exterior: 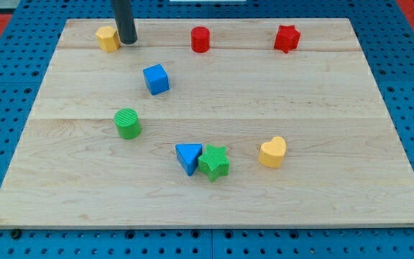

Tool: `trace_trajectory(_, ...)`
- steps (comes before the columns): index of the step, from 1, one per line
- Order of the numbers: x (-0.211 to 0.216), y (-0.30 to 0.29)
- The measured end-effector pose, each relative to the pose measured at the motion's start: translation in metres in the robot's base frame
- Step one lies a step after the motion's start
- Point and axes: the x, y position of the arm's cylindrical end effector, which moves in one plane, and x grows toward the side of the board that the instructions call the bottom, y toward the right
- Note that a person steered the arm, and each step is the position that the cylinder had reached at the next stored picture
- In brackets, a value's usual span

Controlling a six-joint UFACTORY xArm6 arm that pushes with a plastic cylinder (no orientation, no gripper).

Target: Push the blue cube into a yellow heart

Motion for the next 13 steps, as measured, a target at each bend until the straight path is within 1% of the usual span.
trace_trajectory(2, 0.000, 0.003)
trace_trajectory(3, 0.008, 0.006)
trace_trajectory(4, 0.059, 0.013)
trace_trajectory(5, 0.087, 0.044)
trace_trajectory(6, 0.136, 0.056)
trace_trajectory(8, 0.189, 0.154)
trace_trajectory(9, 0.236, 0.165)
trace_trajectory(12, 0.303, 0.185)
trace_trajectory(13, 0.304, 0.160)
